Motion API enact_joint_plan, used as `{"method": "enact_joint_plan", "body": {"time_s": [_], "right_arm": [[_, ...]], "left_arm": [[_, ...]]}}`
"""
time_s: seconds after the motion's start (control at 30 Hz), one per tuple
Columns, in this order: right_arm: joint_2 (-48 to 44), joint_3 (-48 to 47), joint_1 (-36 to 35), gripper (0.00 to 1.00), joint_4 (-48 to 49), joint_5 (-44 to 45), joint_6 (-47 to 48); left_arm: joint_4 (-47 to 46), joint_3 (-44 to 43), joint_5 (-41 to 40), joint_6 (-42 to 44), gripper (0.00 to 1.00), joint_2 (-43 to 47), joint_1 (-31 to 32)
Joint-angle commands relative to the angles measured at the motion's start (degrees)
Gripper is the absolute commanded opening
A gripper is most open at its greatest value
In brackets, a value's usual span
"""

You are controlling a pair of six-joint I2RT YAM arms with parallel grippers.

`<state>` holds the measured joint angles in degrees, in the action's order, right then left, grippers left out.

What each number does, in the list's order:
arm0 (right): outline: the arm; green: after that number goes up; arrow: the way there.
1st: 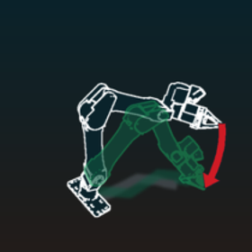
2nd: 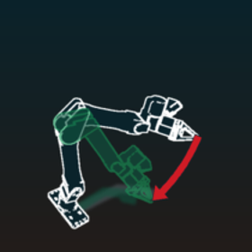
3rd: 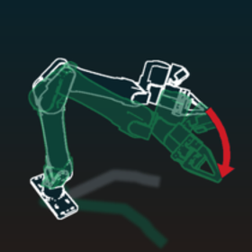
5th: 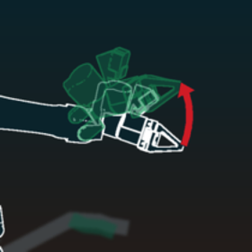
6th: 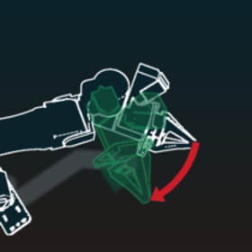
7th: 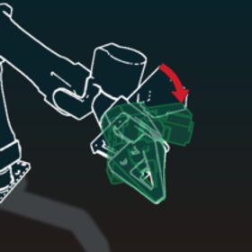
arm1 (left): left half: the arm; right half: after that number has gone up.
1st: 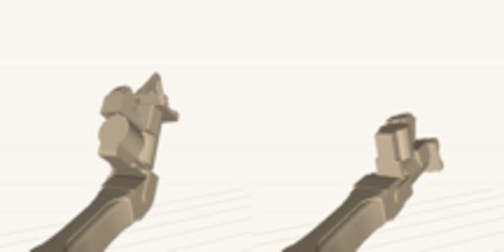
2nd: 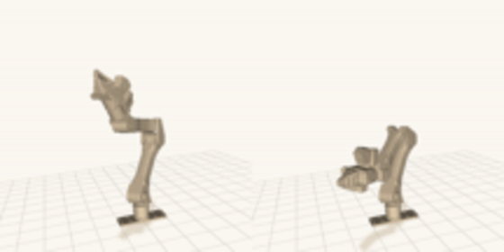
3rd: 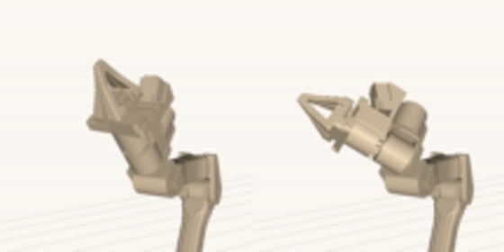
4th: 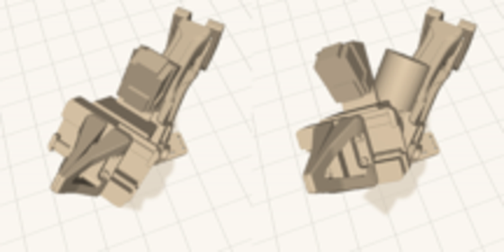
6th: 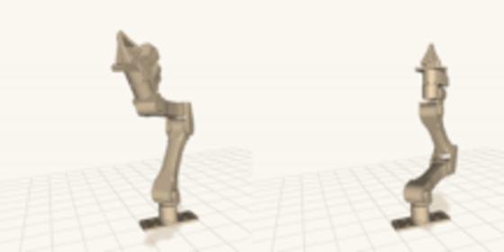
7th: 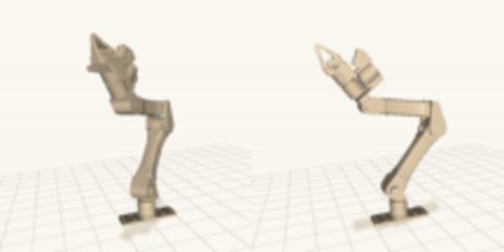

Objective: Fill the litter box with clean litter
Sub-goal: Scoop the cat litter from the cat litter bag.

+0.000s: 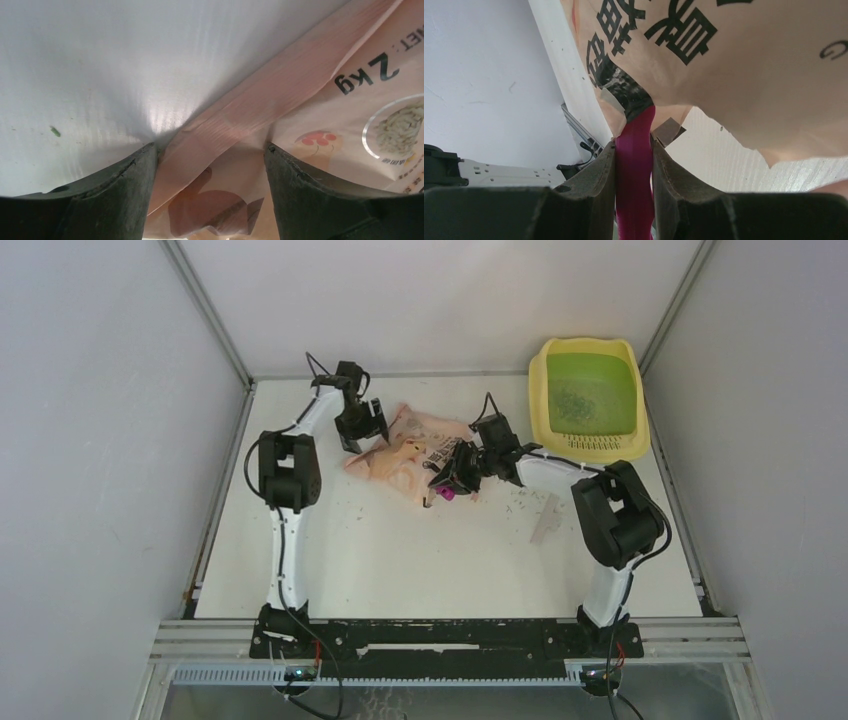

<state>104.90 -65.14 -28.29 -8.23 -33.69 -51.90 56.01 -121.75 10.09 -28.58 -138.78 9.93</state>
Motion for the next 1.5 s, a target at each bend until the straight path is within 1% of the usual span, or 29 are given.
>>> {"method": "enact_joint_plan", "body": {"time_s": [0.0, 0.07, 0.4, 0.47, 0.77, 0.87, 1.07, 1.2, 1.27, 1.47], "right_arm": [[2.22, -3.70, 0.70, 0.00, -3.94, 0.04, 1.42], [3.39, -5.46, 0.76, 0.00, -3.74, -0.62, 1.70], [11.83, -10.86, -0.97, 0.00, 10.56, -5.49, 1.21], [14.09, -12.72, -1.53, 0.00, 11.09, -6.26, 1.49], [20.41, -19.59, -2.90, 0.00, 14.92, -8.54, 1.19], [22.00, -21.69, -2.91, 0.00, 18.19, -10.47, 1.41], [24.58, -21.89, -3.17, 0.00, 31.13, -16.67, -1.82], [24.39, -21.18, -3.44, 0.00, 35.18, -19.44, -2.25], [23.35, -20.28, -3.44, 0.00, 35.66, -20.03, -1.70], [16.60, -9.73, -3.02, 0.00, 44.36, -19.16, -1.30]], "left_arm": [[1.43, 5.06, -1.05, 3.03, 0.81, 3.44, 3.07], [0.47, 7.77, -0.87, 3.17, 0.81, 5.28, 3.31], [-2.43, 18.51, -1.06, 4.91, 0.80, 10.82, 4.18], [-3.16, 20.09, -0.76, 5.01, 0.80, 11.59, 4.21], [-3.73, 22.32, 0.17, 5.03, 0.79, 13.13, 4.79], [-3.95, 22.77, 0.25, 5.03, 0.79, 13.57, 4.94], [-3.49, 23.05, 0.08, 4.70, 0.78, 15.83, 5.61], [-3.68, 24.45, -0.08, 4.53, 0.78, 18.03, 5.62], [-3.96, 25.00, 0.06, 4.38, 0.79, 18.72, 5.62], [-3.24, 24.37, 0.60, 4.37, 0.84, 19.90, 4.92]]}}
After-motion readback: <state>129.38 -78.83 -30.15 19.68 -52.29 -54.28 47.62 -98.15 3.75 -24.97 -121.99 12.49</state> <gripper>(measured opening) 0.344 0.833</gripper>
